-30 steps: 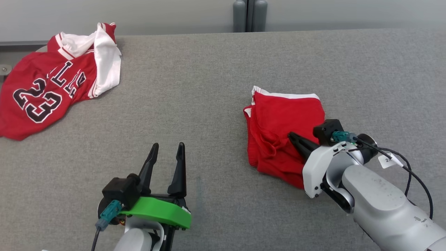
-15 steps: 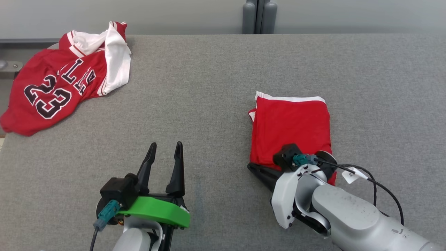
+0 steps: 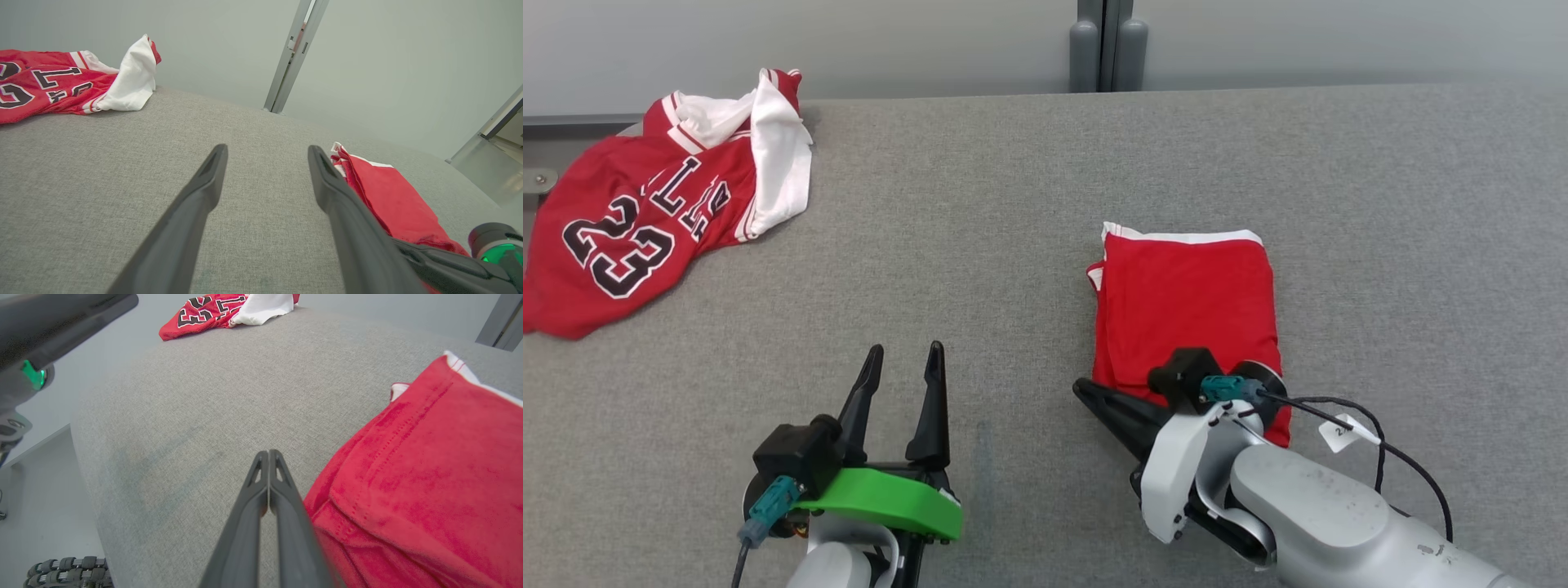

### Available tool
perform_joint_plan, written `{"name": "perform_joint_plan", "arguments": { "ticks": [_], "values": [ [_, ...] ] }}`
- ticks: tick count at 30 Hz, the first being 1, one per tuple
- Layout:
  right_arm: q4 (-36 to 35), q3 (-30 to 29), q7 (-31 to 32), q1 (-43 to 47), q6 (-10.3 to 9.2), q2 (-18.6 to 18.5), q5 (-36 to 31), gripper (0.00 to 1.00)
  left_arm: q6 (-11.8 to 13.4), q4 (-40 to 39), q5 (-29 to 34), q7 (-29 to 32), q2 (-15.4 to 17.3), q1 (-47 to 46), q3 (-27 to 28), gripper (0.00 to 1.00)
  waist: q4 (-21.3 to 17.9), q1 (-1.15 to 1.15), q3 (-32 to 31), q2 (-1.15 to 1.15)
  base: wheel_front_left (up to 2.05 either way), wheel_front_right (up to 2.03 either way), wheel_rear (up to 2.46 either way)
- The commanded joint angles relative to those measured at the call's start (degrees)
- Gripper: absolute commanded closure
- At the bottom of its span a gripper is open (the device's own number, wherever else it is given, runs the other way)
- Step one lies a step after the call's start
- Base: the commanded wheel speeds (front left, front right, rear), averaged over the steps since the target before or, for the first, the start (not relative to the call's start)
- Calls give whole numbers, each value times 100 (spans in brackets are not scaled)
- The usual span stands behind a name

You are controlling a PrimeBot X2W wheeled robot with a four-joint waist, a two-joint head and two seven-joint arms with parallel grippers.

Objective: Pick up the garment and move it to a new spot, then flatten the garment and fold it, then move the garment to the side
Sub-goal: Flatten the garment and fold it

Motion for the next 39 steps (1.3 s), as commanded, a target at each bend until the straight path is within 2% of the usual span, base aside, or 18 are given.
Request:
{"name": "perform_joint_plan", "arguments": {
  "ticks": [1,2,3,4,10,15,19,25,30,39],
  "values": [
    [-6,-99,-131,29,-8,3,-54,69,13,-4,57,-19,28,53,43,0,-83,0,-92,0,0,0,0],
    [-24,-183,-214,54,-8,12,-79,45,18,-7,69,-19,36,62,67,0,-113,0,-127,0,0,0,0],
    [-44,-275,-276,85,-8,19,-96,27,21,-2,84,-19,41,72,84,0,-137,0,-157,0,0,0,0],
    [-78,-411,-346,125,-8,25,-112,0,22,-1,110,-19,47,80,108,0,-171,0,-199,0,0,0,0],
    [-220,-1456,-521,440,-8,-2,-407,0,46,-22,280,-19,71,76,239,0,-373,0,-375,0,0,0,0],
    [-518,-2676,-536,853,-8,20,-980,0,83,-13,458,-19,57,85,353,0,-513,0,-453,0,0,0,0],
    [-923,-3801,-536,1392,-8,183,-1666,0,67,32,567,-19,35,141,440,0,-587,0,-475,0,0,0,0],
    [-1437,-4932,-537,2140,-8,563,-2414,0,113,-25,722,-19,6,319,740,0,-665,0,-521,0,0,0,0],
    [-1660,-5250,-537,2527,-8,833,-2745,0,80,-84,836,-19,-2,569,988,0,-722,0,-561,0,0,0,0],
    [-1720,-5319,-537,2793,-8,1054,-2924,0,51,-67,987,-19,-10,803,1151,0,-721,0,-639,0,0,0,0]
  ]
}}
